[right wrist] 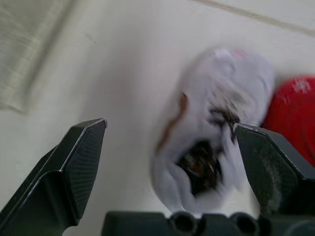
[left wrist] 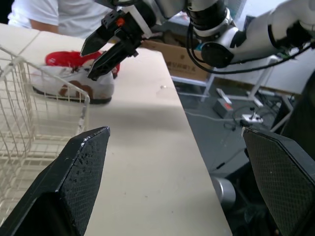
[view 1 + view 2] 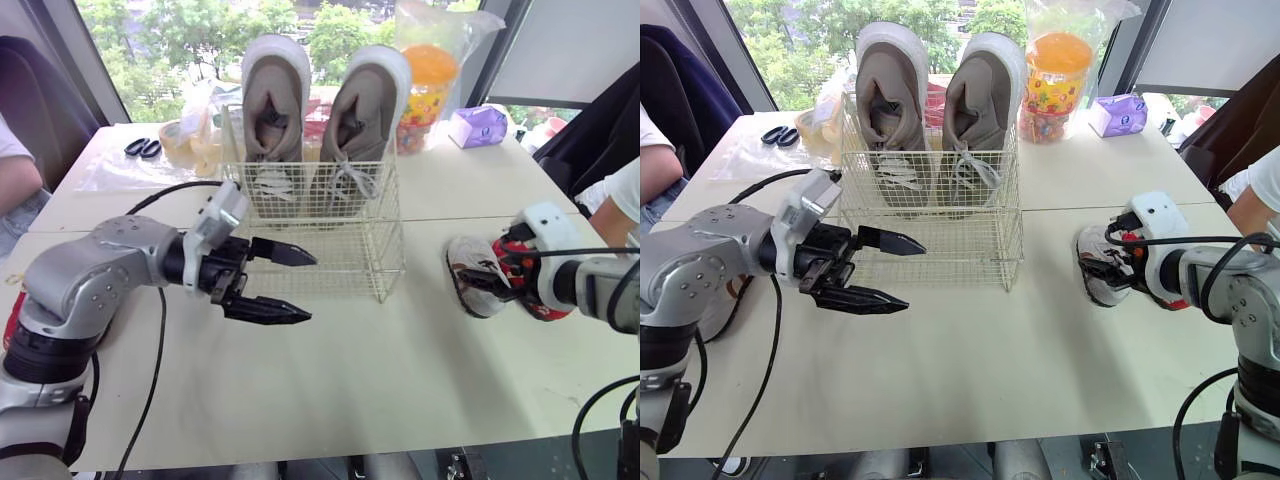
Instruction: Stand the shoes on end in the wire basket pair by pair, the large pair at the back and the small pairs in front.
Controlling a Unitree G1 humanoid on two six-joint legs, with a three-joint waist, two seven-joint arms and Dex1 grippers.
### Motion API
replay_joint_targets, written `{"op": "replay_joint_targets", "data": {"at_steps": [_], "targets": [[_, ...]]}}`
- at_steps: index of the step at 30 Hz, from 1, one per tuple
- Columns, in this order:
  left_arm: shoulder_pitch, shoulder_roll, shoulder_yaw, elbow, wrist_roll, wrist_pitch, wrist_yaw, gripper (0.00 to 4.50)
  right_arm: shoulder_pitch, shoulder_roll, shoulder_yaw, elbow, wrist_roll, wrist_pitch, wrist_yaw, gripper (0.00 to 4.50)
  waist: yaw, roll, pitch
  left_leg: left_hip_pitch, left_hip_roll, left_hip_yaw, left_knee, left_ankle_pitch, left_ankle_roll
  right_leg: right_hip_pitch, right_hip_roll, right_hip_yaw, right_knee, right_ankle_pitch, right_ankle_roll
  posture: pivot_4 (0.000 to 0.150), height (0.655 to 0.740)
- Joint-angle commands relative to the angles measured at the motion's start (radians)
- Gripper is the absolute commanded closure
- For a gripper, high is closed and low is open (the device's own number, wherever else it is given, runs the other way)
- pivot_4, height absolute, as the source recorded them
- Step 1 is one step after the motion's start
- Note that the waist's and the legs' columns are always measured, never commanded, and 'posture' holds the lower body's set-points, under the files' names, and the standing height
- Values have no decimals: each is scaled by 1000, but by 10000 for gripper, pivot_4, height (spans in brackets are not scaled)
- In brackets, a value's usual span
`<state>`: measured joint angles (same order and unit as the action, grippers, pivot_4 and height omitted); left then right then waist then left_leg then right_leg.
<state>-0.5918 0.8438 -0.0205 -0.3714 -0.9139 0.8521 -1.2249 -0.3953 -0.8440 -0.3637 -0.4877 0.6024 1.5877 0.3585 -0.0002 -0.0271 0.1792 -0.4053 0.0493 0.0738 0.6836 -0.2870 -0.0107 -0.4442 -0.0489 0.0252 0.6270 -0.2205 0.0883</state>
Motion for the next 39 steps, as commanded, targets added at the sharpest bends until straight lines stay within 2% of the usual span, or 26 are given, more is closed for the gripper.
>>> {"op": "replay_joint_targets", "data": {"at_steps": [1,4,13,22,23,25,29,32,34,39], "targets": [[57,14,18,-55,21,-26,10,788,26,22,-32,-29,-41,-32,-31,0,-8,0,0,0,0,0,0,0,0,0,0,0,0,0,0,1500,7400],[102,22,24,-79,45,-44,22,788,50,33,-14,-4,-77,-86,-46,0,-12,0,0,0,0,0,0,0,0,0,0,0,0,0,0,1500,7400],[126,9,71,-149,-31,20,130,788,54,97,-12,109,-93,-135,-32,0,-13,0,0,0,0,0,0,0,0,0,0,0,0,0,0,1500,7400],[174,7,72,-158,-9,-6,170,788,80,95,53,187,-120,-205,-7,0,-13,0,0,0,0,0,0,0,0,0,0,0,0,0,0,1500,7400],[184,11,74,-160,-4,-13,169,0,78,99,60,193,-121,-212,-6,4085,-13,0,0,0,0,0,0,0,0,0,0,0,0,0,0,1500,7400],[198,19,80,-163,1,-23,165,0,75,102,70,200,-123,-223,-5,7494,-13,0,0,0,0,0,0,0,0,0,0,0,0,0,0,1500,7400],[229,35,120,-176,-17,-28,165,0,63,107,77,200,-116,-225,4,26470,-16,0,0,1,0,0,0,0,0,1,0,0,0,0,0,1500,7400],[238,32,142,-173,-30,-27,174,0,46,107,76,192,-115,-218,4,37869,-15,-1,-1,1,0,0,0,0,0,1,0,0,0,0,0,1500,7400],[233,26,155,-167,-43,-22,182,0,30,103,72,186,-118,-220,1,40990,-16,-1,-1,1,0,0,0,0,0,1,0,0,0,0,0,1500,7400],[185,21,191,-136,-101,4,216,0,-57,84,28,160,-150,-315,-24,41089,-16,0,0,1,0,0,0,0,0,0,0,0,0,0,0,1500,7400]]}}
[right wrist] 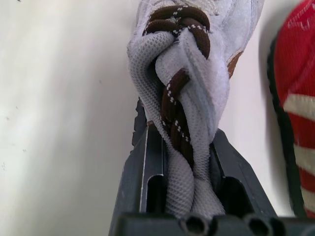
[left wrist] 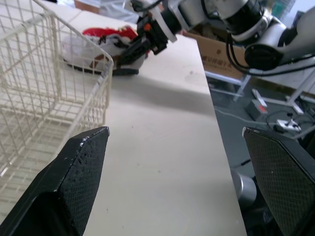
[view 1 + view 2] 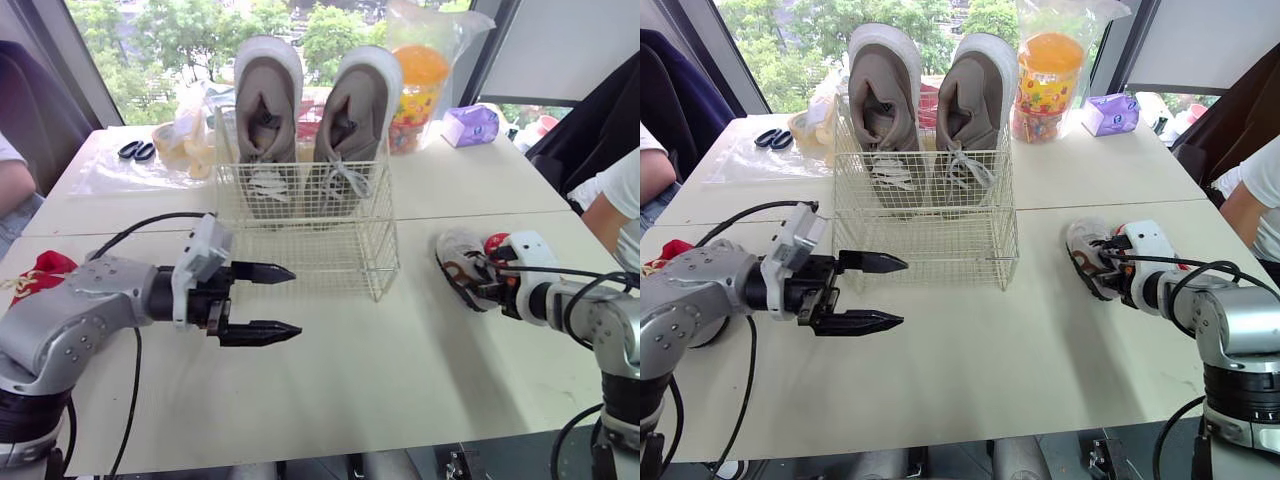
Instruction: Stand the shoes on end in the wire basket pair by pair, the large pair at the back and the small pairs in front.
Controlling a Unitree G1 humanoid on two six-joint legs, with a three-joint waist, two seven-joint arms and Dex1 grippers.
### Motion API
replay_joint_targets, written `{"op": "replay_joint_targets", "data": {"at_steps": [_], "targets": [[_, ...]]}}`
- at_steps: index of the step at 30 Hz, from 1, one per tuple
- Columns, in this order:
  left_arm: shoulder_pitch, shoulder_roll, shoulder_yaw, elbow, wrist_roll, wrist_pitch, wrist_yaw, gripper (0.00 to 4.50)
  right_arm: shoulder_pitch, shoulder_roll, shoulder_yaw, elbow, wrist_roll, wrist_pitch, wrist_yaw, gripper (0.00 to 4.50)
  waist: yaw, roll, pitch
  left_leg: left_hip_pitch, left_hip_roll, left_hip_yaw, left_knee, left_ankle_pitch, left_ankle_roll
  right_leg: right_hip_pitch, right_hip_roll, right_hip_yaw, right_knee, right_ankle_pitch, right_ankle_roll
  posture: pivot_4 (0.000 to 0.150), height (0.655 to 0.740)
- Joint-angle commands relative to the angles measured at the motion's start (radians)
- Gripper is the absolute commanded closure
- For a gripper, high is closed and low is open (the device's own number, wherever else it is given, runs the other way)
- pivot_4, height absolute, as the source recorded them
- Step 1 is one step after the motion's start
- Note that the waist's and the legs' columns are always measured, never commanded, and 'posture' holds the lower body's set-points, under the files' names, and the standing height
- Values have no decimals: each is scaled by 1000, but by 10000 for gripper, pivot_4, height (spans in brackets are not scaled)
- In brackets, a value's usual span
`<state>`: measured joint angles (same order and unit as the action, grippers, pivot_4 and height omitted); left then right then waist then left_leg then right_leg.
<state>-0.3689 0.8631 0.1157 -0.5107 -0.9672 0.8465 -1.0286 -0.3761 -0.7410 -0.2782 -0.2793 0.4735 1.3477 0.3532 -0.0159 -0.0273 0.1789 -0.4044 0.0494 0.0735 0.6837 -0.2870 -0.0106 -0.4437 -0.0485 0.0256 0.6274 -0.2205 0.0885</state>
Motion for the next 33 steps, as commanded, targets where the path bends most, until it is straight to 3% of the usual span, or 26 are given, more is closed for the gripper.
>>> {"op": "replay_joint_targets", "data": {"at_steps": [1,5,9,19,24,33], "targets": [[-52,0,63,14,-66,18,31,0,-103,-25,-71,-50,-26,-103,-23,41089,0,0,0,0,0,0,0,0,0,0,0,0,0,0,0,1500,7400],[-128,-7,91,79,-127,61,81,0,-226,-61,-111,-75,-41,-248,-18,41089,2,1,1,0,0,0,0,0,0,0,0,0,0,0,0,1500,7400],[-239,-14,104,186,-174,113,125,0,-297,-123,-78,-195,-33,-515,133,41089,4,1,1,-1,0,-1,-1,0,0,-1,0,-1,-1,0,2,1500,7400],[-386,-43,57,314,-137,132,92,0,-208,-217,123,-213,-286,-1283,422,41089,4,1,1,-1,0,0,-1,0,0,0,0,-1,-1,0,2,1500,7400],[-421,-66,54,329,-128,143,81,0,-164,-195,185,-197,-318,-1412,476,41089,3,1,1,-1,0,1,0,0,0,0,0,0,-1,0,2,1500,7400],[-435,-121,52,304,-148,175,101,0,-207,-142,285,-186,-352,-1448,512,41089,3,0,1,0,0,1,0,0,0,0,0,0,1,0,2,1500,7400]]}}
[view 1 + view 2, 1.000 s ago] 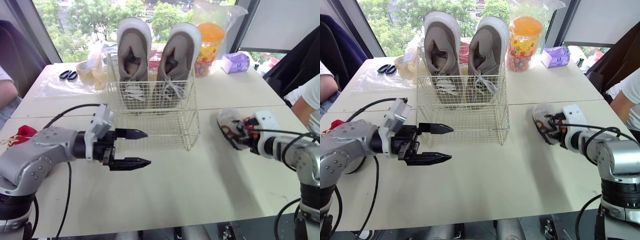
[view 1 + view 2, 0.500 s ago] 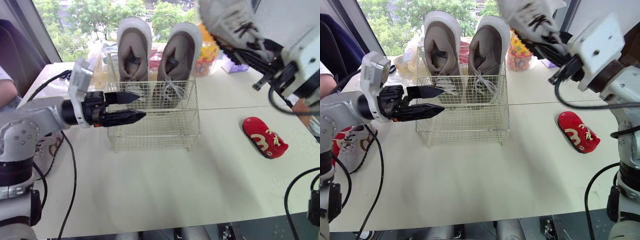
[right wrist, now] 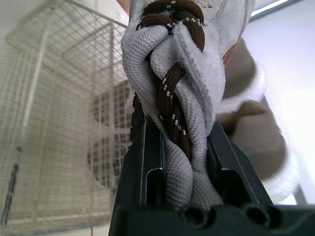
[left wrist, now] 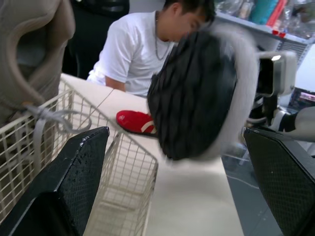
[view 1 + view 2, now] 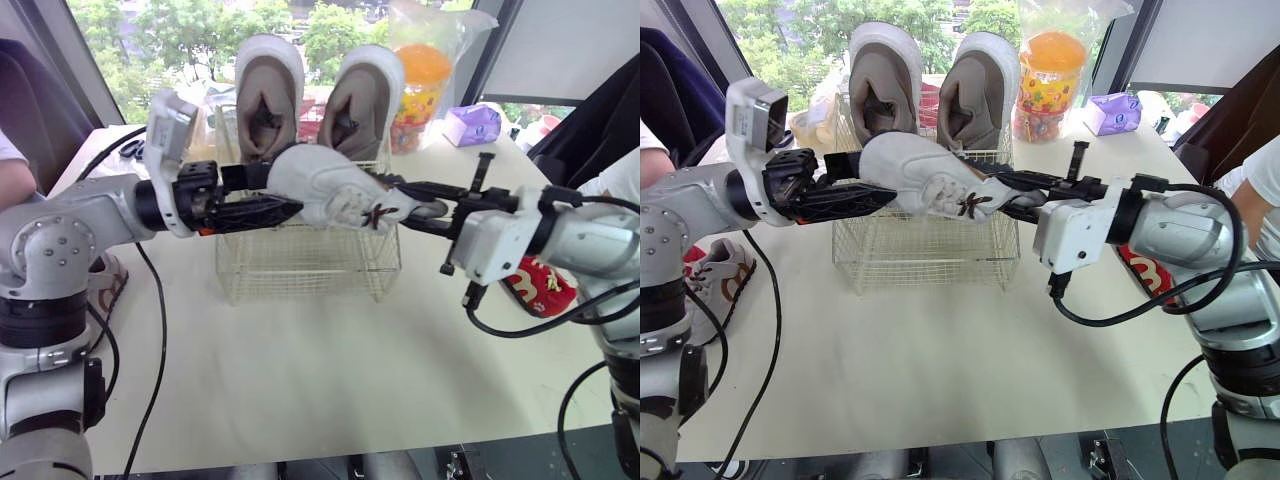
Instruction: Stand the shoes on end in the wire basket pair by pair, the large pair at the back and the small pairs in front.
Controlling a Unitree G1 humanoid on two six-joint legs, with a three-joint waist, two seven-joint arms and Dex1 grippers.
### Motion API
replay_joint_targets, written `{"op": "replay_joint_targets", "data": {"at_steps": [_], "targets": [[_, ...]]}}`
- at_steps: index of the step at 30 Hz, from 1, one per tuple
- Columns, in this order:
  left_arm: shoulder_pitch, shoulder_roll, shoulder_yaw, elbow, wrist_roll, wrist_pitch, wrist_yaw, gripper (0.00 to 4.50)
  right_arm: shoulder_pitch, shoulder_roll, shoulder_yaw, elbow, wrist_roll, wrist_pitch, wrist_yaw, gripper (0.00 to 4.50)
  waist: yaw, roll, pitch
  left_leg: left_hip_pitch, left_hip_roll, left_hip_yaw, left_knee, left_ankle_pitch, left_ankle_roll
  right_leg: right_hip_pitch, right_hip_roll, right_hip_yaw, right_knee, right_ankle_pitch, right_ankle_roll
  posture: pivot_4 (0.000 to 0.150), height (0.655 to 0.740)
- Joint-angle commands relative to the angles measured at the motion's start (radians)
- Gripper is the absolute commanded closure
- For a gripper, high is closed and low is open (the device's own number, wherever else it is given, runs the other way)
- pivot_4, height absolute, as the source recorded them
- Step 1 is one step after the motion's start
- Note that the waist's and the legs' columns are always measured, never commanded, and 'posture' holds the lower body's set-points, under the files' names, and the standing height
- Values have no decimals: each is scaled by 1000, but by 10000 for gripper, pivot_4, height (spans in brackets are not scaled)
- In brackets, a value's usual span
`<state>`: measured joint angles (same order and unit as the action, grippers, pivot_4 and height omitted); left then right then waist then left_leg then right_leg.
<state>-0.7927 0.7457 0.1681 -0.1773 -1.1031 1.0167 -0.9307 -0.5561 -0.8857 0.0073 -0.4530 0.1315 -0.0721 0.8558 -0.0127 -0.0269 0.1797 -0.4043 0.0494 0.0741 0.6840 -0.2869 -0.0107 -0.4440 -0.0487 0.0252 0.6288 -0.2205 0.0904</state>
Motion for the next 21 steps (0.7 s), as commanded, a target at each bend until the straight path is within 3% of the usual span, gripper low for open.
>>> {"op": "replay_joint_targets", "data": {"at_steps": [1,3,6,12,14,15,18,21], "targets": [[-9,-11,-4,-33,-8,4,5,0,-34,7,10,-9,-15,-37,18,41089,0,0,0,0,0,0,0,0,0,0,0,0,0,0,0,1500,7400],[-8,-22,-13,-37,-1,6,9,0,-49,15,24,-1,-21,-46,24,41089,1,0,0,0,0,0,0,0,0,0,0,0,0,0,0,1500,7400],[-2,-41,-23,-38,15,0,27,7729,-66,23,33,10,-26,-59,36,41091,2,0,0,0,0,0,0,0,0,0,0,0,0,0,0,1500,7400],[10,-60,-16,-56,-12,28,66,35774,-68,30,24,20,-28,-53,44,41091,1,0,0,0,0,0,0,0,0,0,0,0,0,0,0,1500,7400],[12,-71,-5,-61,-23,35,96,41736,-67,36,9,11,-2,-6,40,41091,1,0,0,0,0,0,0,0,0,0,0,0,0,0,0,1500,7400],[13,-74,-2,-63,-26,37,104,42073,-67,38,5,8,5,8,40,41091,1,0,0,0,0,0,0,0,0,0,0,0,0,0,0,1500,7400],[23,-119,65,-68,-107,54,218,42073,-82,37,-106,-67,387,469,-23,27638,1,0,0,0,0,0,0,0,0,0,0,0,1,0,0,1500,7400],[35,-157,125,-66,-190,59,327,42073,-86,8,-226,-76,754,780,-111,12528,3,0,0,0,0,-1,0,0,0,0,-1,0,2,2,3,1500,7400]]}}
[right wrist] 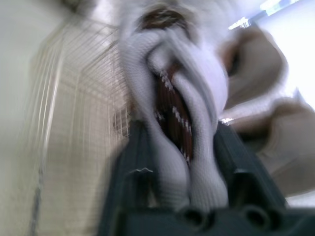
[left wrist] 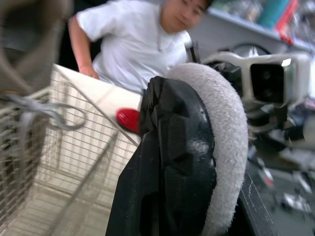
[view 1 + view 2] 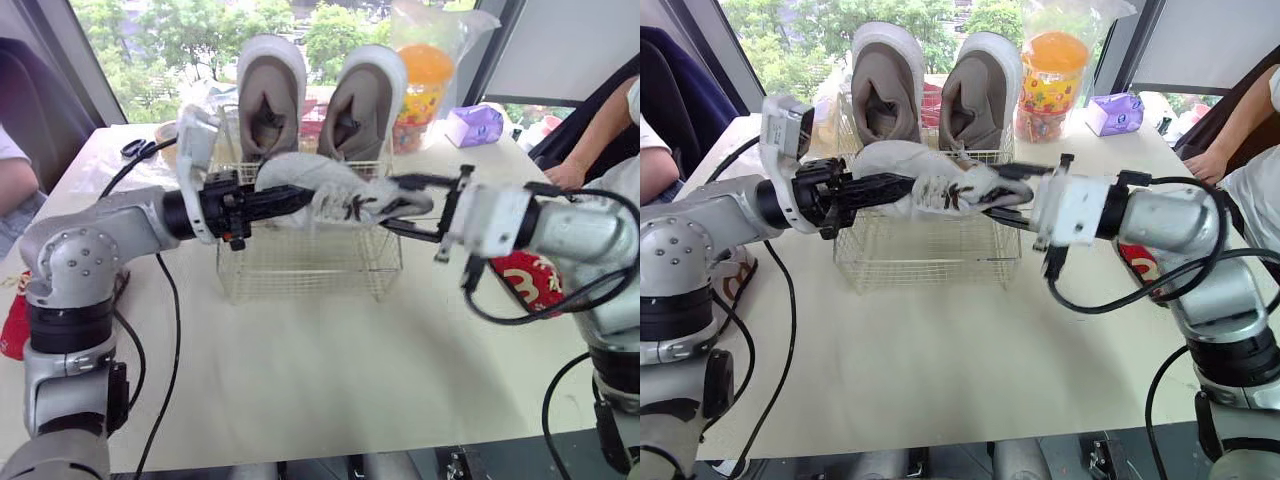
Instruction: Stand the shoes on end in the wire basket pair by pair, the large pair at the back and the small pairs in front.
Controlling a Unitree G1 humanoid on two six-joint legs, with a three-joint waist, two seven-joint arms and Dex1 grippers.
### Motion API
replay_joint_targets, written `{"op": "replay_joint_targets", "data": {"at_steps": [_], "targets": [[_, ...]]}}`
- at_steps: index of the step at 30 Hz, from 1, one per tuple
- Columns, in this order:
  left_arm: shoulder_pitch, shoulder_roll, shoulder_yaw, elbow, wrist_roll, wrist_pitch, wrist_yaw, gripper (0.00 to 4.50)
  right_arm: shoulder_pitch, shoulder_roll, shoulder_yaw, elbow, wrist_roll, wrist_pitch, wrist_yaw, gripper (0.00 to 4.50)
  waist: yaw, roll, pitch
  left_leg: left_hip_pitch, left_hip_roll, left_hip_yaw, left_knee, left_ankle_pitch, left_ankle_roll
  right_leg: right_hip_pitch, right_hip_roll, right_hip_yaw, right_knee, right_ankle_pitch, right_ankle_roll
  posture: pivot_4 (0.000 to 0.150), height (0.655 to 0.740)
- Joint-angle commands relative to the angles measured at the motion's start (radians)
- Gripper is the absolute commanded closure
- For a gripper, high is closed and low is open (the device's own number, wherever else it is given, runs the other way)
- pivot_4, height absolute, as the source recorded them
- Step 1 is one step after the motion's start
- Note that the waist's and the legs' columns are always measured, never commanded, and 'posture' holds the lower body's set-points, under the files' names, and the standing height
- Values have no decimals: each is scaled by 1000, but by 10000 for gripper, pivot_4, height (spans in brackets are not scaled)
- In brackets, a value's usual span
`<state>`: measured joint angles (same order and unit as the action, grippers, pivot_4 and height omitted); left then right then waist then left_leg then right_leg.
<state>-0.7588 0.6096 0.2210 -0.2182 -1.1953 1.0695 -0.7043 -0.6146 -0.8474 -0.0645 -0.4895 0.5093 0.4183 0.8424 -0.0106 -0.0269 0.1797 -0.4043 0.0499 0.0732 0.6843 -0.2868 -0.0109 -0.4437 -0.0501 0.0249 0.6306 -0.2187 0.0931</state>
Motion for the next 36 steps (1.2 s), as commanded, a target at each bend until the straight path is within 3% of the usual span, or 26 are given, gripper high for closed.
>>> {"op": "replay_joint_targets", "data": {"at_steps": [1,2,3,6,8,12,16,25,28,34,36], "targets": [[9,-34,90,-28,-127,1,142,42073,-6,-48,-209,-17,553,383,-143,8055,3,0,0,0,0,0,0,0,0,0,0,0,-1,0,0,1500,7400],[14,-42,102,-31,-150,-2,173,42073,7,-61,-247,-1,681,452,-182,2658,3,0,0,0,0,0,0,0,0,1,-1,-1,0,0,-1,1500,7400],[17,-53,109,-41,-176,-10,204,42073,42,-66,-281,27,811,498,-233,536,2,0,0,0,0,0,0,0,0,1,-1,-1,-1,-1,-2,1500,7400],[17,-73,113,-65,-234,-22,265,42073,118,-63,-318,67,1064,546,-344,536,1,-1,0,1,-1,0,0,0,0,3,-1,-1,-2,-2,-3,1500,7400],[20,-83,109,-78,-264,-31,299,42073,152,-39,-314,77,1127,538,-399,536,-1,-1,0,1,-1,0,0,0,0,2,-1,0,-2,-2,-4,1500,7400],[21,-104,94,-94,-311,-52,348,42073,162,109,-235,75,1202,466,-542,536,-6,-1,-1,2,0,0,0,0,0,2,1,1,-1,-1,-3,1500,7400],[21,-117,71,-100,-333,-67,381,42073,71,288,-149,62,1164,378,-628,536,-7,-1,-1,2,0,-1,0,0,0,2,2,1,0,0,0,1500,7400],[22,-117,46,-92,-345,-99,413,42073,-61,484,-85,74,1116,284,-701,536,0,-1,-1,0,0,-2,0,0,0,1,2,0,-2,0,0,1500,7400],[24,-117,41,-95,-344,-112,425,42073,-71,507,-85,81,1119,275,-712,9190,-1,-1,-1,0,0,-2,0,0,0,1,2,0,-2,0,0,1500,7400],[30,-94,30,-99,-344,-110,443,42073,-91,517,-83,91,1124,279,-719,36340,-2,-1,-1,0,0,-2,0,0,0,1,2,0,-1,0,0,1500,7400],[36,-77,18,-105,-325,-105,442,31806,-113,500,-88,106,1118,290,-723,38028,-2,-1,0,0,0,-2,0,0,0,1,2,0,-1,0,0,1500,7400]]}}
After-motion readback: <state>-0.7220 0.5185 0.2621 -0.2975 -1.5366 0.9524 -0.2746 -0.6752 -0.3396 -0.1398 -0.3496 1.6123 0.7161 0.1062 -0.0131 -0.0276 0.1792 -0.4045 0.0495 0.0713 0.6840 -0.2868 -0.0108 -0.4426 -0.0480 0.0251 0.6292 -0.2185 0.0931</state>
